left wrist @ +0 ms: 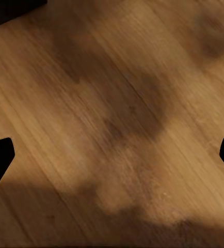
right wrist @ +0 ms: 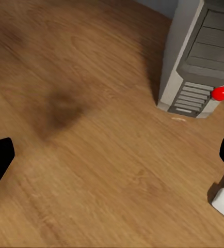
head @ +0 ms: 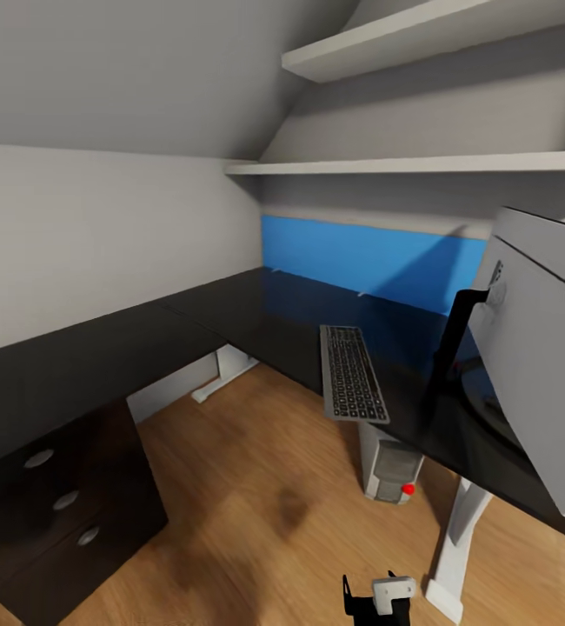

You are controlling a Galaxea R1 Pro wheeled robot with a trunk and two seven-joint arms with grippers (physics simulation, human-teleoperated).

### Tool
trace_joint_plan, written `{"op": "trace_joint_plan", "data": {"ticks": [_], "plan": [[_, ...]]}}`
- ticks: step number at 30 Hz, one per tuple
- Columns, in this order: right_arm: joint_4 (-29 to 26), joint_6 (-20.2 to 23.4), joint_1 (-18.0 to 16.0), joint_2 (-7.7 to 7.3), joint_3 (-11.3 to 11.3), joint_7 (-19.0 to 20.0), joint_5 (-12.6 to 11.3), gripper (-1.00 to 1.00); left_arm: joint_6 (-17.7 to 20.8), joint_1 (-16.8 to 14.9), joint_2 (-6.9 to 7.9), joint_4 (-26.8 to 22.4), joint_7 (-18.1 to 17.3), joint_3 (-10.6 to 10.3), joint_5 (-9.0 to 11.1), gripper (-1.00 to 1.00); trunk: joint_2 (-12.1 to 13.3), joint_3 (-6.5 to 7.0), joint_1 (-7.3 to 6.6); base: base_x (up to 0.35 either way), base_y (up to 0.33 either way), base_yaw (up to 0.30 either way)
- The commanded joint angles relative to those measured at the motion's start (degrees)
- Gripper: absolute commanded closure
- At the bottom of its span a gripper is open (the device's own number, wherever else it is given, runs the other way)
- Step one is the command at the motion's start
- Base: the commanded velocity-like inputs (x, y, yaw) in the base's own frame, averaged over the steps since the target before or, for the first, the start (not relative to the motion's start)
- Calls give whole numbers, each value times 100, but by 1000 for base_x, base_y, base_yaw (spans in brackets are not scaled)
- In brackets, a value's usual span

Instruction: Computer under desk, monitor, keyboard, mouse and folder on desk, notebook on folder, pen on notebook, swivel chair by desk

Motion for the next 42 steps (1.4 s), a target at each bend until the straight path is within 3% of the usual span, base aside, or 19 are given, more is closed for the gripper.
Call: {"op": "trace_joint_plan", "data": {"ticks": [1, 7, 12, 19, 32, 42], "plan": [[3, -9, -3, 2, 49, -37, -15, -100, -18, -4, -1, 3, 7, 1, 25, -100, -2, -11, -1, 0, -59, 232], [3, -9, -3, 7, 49, -28, -14, -100, -22, -4, 30, -2, 33, 14, 19, -100, -2, -28, -1, 0, -29, 252], [9, -9, -3, 39, 43, -26, -14, -100, -17, -4, 240, -1, 22, 21, 37, -100, -2, -16, -1, 0, -7, 252], [57, -9, -3, 74, 44, -23, -10, -100, -15, -4, 354, 7, 26, 28, 55, -100, -2, 24, -1, 0, -2, 217], [131, -9, -3, 81, 44, -17, 2, -100, -28, -4, 375, 577, 4, 125, 54, -100, -2, 115, -1, 0, 0, 192], [135, -9, -3, 78, 44, -16, 4, -100, -203, -4, 354, 707, -6, 137, 44, -100, -2, 188, -1, 0, -14, 186]]}}
